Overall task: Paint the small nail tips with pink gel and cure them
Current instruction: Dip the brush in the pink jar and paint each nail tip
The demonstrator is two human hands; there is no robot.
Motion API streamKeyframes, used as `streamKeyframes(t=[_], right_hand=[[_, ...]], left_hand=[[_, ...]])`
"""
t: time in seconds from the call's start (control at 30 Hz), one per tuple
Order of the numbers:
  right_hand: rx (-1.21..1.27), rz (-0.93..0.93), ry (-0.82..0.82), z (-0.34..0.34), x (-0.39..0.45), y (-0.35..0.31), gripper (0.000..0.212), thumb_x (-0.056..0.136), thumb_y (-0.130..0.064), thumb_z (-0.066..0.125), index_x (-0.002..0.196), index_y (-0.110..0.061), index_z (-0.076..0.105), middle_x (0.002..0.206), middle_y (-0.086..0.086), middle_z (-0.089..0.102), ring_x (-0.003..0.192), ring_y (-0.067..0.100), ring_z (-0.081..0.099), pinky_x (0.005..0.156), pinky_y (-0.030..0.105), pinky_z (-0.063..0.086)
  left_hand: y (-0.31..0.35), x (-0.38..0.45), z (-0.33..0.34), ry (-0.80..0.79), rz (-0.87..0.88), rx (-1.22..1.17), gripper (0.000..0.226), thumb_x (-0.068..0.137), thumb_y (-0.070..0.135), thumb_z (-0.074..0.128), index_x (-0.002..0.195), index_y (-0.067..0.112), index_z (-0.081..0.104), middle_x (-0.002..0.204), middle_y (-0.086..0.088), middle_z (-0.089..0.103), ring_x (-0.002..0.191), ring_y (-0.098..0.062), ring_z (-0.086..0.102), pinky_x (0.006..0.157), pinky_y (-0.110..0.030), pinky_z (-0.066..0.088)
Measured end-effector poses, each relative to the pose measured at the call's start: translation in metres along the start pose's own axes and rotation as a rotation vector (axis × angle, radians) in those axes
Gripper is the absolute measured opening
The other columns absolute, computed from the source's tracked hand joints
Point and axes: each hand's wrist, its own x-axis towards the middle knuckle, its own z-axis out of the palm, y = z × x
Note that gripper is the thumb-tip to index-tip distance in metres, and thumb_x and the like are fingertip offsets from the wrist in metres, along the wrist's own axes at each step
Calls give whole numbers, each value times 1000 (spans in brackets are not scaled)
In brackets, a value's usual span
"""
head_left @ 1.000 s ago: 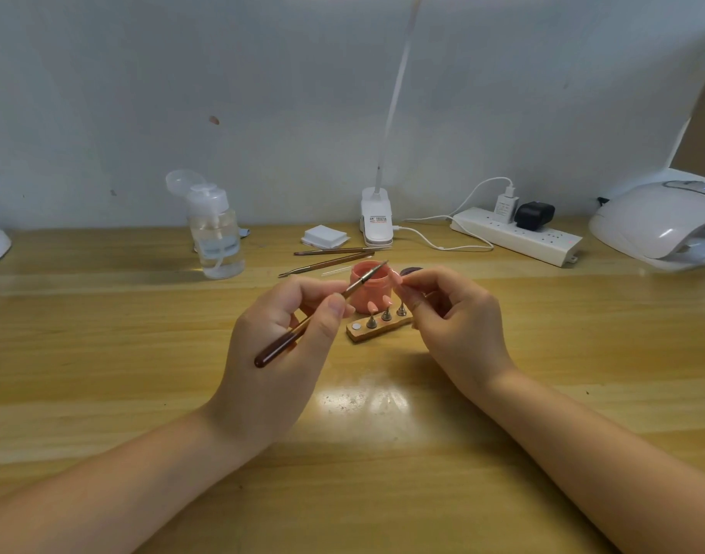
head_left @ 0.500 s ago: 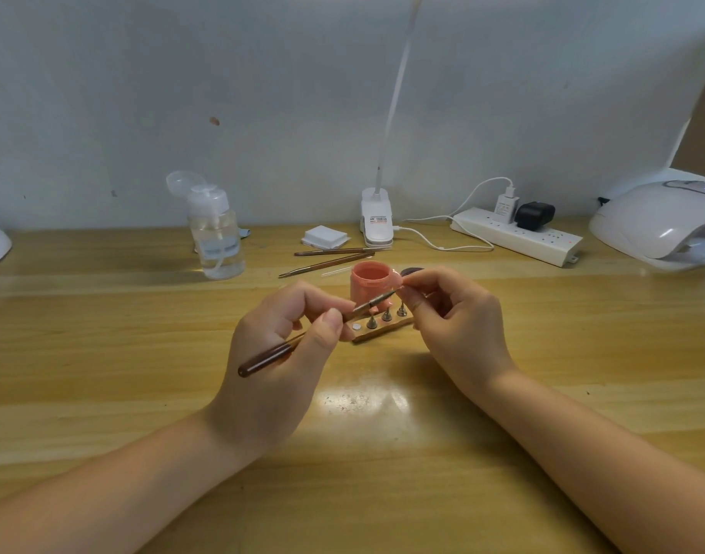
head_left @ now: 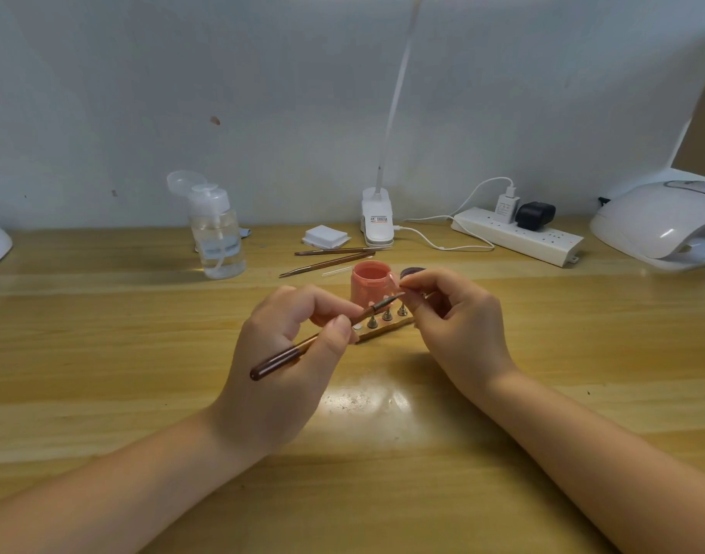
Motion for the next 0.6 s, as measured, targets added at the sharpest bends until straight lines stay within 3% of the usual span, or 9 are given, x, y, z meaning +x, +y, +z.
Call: streamKeyframes(t=[0.23,0.43,0.6], right_hand=[[3,6,7,0,0,-1,11,84,-7,71,92,-14,72,84,-2,71,64,15,60,63,39,53],[-19,8,1,0,0,-3,9,84,-10,71,92,-15,72,80,-3,69,61,10,56,59,32,50],[5,24,-3,0,0,-5,8,84,-13,71,92,-13,73,79,-1,69,61,13,58,60,37,51]], left_hand=[[1,3,2,57,-75,-52,23,86,44,49,97,31,65,86,13,69,88,-13,63,77,-27,46],[-1,1,0,15,-22,-65,26,84,37,49,90,20,67,78,8,68,82,-16,64,75,-29,47],[1,3,2,64,-74,-122,17,89,35,54,96,24,65,86,11,70,85,-8,64,72,-11,44]])
